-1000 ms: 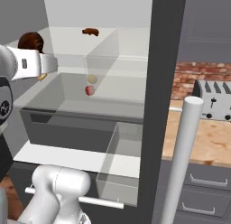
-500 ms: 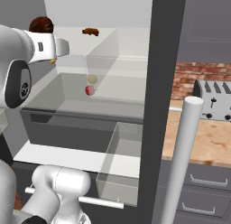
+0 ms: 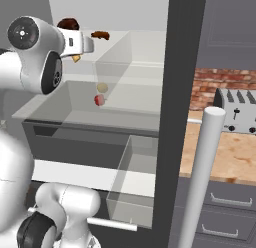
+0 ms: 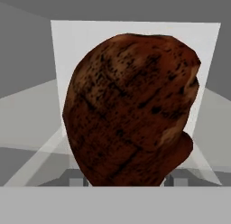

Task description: Transport the steak and bell pepper to the fridge. Place the steak on the rack containing meat and place the bell pepper on the rack containing the vegetable, ensuring meats and vegetables are on different racks.

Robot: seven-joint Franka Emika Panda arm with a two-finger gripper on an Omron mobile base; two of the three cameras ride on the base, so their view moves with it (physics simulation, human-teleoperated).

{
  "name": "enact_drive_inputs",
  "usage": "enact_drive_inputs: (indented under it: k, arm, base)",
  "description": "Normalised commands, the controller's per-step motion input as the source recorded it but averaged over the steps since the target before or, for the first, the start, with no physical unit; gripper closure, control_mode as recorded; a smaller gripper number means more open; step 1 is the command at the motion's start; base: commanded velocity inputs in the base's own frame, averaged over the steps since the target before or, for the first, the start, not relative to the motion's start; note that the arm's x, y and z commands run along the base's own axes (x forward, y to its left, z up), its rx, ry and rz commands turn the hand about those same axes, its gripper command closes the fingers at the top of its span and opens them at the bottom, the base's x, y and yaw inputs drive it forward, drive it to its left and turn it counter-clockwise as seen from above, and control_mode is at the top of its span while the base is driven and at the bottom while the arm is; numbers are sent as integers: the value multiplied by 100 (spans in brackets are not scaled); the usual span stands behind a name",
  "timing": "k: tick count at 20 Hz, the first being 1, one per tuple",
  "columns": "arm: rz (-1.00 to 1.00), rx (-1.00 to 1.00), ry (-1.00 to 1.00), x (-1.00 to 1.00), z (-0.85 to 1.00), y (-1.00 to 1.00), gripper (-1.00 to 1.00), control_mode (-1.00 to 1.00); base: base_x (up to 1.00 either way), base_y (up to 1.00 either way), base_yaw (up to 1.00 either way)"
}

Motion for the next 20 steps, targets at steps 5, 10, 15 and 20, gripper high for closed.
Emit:
enact_drive_inputs:
  k: [5, 10, 15, 20]
  arm:
    - [1, 3, 0, 97, -32, 0, 100, -100]
    - [1, 1, 0, 91, -30, 2, 100, -100]
    - [0, 0, 4, 90, -24, 12, 100, -100]
    - [0, 0, 7, 75, -2, 20, 100, -100]
  base:
    - [0, 0, 0]
    - [0, 0, 0]
    - [0, 0, 0]
    - [0, 0, 0]
